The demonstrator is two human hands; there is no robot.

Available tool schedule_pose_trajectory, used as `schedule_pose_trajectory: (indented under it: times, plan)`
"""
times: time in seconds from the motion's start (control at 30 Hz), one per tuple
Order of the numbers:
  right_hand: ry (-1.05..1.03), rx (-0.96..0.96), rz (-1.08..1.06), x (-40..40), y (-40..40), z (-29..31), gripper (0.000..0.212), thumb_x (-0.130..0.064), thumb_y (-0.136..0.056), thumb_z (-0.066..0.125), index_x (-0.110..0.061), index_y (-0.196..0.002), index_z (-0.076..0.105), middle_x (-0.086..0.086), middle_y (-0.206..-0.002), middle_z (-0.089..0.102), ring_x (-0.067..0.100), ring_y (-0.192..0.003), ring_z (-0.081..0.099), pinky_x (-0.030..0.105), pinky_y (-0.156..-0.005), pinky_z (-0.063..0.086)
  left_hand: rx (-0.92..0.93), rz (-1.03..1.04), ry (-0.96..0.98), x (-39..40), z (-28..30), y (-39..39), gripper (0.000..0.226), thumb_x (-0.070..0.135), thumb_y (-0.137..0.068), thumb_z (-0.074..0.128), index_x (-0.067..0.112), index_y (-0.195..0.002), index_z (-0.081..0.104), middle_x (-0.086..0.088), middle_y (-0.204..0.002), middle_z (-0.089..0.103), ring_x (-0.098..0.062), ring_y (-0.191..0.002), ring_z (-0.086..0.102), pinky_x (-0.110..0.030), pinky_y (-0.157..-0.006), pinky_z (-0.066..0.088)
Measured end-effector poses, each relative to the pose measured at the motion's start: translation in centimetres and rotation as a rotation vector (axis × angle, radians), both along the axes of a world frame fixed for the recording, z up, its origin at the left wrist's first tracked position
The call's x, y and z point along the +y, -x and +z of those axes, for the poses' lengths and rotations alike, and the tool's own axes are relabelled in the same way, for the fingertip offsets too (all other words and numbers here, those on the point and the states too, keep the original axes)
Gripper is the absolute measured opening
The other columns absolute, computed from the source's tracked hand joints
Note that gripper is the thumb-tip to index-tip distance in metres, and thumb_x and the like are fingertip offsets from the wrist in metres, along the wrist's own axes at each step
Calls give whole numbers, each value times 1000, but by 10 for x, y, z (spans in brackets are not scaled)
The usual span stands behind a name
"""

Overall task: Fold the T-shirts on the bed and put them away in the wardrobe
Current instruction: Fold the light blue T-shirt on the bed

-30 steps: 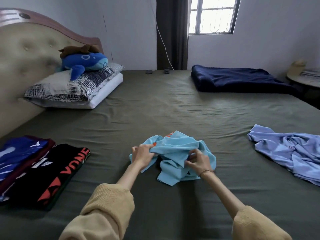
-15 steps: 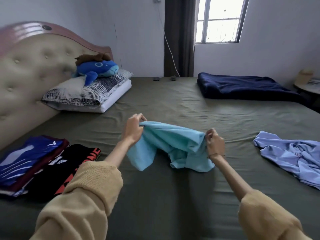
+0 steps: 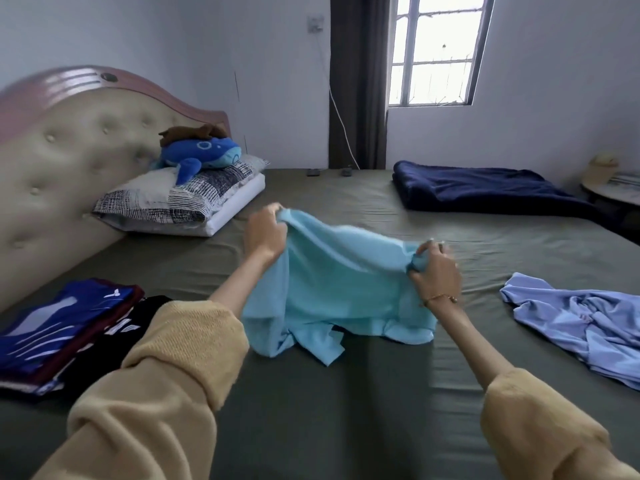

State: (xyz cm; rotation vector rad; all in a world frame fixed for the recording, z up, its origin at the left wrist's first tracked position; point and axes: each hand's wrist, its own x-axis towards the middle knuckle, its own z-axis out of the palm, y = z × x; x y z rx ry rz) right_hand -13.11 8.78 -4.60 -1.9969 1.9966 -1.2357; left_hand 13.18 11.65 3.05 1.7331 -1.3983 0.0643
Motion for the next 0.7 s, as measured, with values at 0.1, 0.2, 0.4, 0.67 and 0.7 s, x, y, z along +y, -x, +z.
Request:
schedule_pose_trajectory:
  times: [0.1,0.2,0.4,0.67,0.7]
  plan:
    - [-108,-79,-11,3,5,-21,29,-15,-77,67,-5,-102,56,16,-105,61,35,-96,58,34,-74,41,-169,9,-272,4,-30,-11,31,3,-83,48,13,-104,68,-16,-110,68,-33,-106,60,-33,-79,44]
    - [-259,-25,-36,-1,16,-28,25,-25,-78,66,-7,-95,65,18,-98,66,35,-95,60,33,-73,43,-352,-44,-697,-1,-49,-28,29,14,-86,55,22,-110,69,-8,-118,65,-26,-110,59,-28,-82,45]
    - [-1328,538,239,-3,10,-26,13,-20,-78,58,-11,-71,53,5,-63,51,12,-35,46,10,-37,33,-366,-269,-1592,-20,-68,-40,41,32,-80,73,8,-113,65,-9,-120,65,-25,-113,60,-34,-96,47]
    - [-512,-114,207,-61,8,-24,48,-11,-82,67,-7,-128,52,17,-121,57,26,-104,56,26,-81,46,-215,20,-576,-75,-70,-25,37,10,-85,63,5,-121,58,-18,-122,54,-34,-110,56,-36,-88,44]
    - [-408,-267,246,-67,10,-22,66,-10,-81,70,-12,-139,39,15,-138,44,26,-124,44,29,-96,39,-126,28,-350,-80,-69,-22,47,9,-83,66,6,-127,50,-21,-133,42,-36,-120,48,-38,-93,40]
